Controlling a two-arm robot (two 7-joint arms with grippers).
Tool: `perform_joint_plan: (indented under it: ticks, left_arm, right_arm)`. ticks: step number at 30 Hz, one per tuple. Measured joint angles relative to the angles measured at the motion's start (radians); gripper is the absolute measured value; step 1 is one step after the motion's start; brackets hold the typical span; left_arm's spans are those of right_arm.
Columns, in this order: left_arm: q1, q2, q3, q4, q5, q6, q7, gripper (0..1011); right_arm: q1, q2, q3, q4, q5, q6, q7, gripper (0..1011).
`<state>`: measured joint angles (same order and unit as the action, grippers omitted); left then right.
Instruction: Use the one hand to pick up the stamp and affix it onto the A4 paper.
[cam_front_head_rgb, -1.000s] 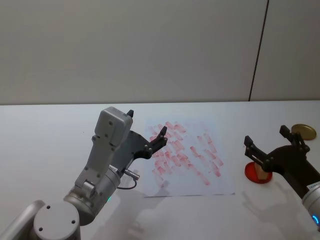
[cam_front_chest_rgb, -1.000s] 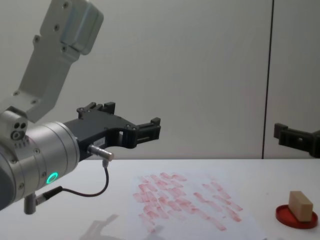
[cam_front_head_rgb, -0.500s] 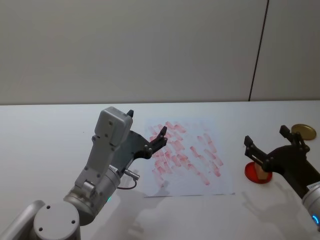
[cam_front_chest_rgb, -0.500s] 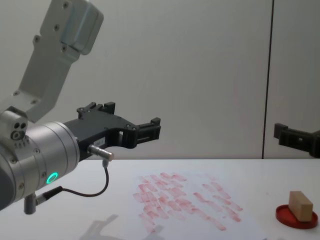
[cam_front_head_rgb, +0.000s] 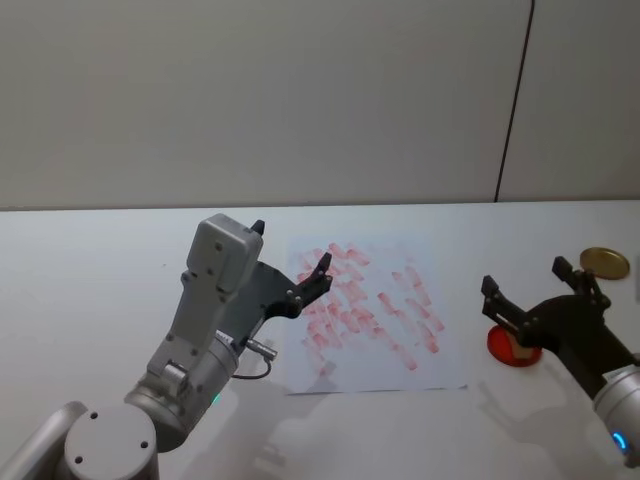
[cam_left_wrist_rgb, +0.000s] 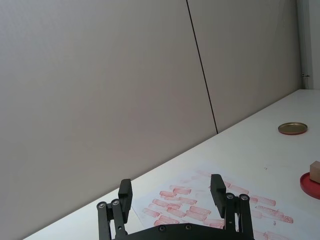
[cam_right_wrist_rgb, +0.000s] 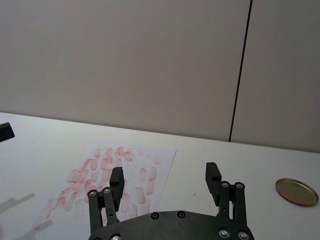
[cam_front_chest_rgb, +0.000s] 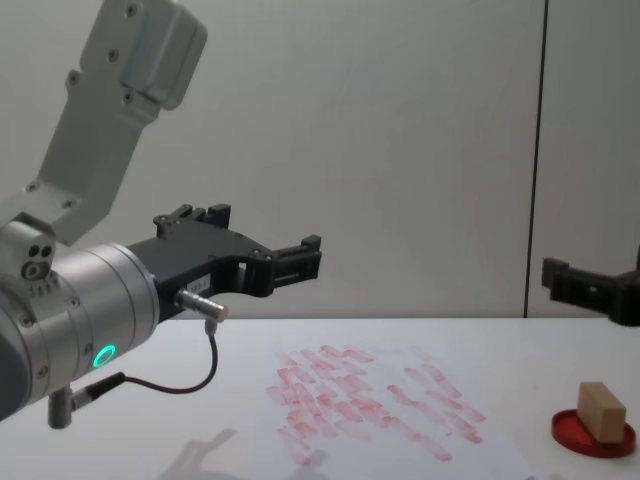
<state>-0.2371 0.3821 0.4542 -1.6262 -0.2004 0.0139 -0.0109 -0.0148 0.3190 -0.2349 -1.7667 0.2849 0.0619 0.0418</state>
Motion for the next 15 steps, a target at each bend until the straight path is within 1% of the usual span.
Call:
perform_joint_plan:
  ticks: [4, 10, 11, 15]
  left_arm:
    - [0.0, 0.0, 0.0, 0.0, 0.0, 0.0, 0.0, 993]
    - [0.0, 0.0, 0.0, 0.0, 0.0, 0.0, 0.0, 993]
    - [0.0, 0.0, 0.0, 0.0, 0.0, 0.0, 0.0, 993]
    - [0.0, 0.0, 0.0, 0.0, 0.0, 0.0, 0.0, 993]
  right_arm:
    - [0.0, -0.016, -0.007, 0.0, 0.0, 0.031, -0.029, 1001]
    - [0.003, -0.051, -0.019, 0.007, 0.004, 0.1, -0.1, 1001]
    - [0.003, -0.051, -0.019, 0.007, 0.004, 0.1, -0.1, 1001]
    - [0.009, -0.074, -0.025, 0.016, 0.009, 0.141, -0.148, 1001]
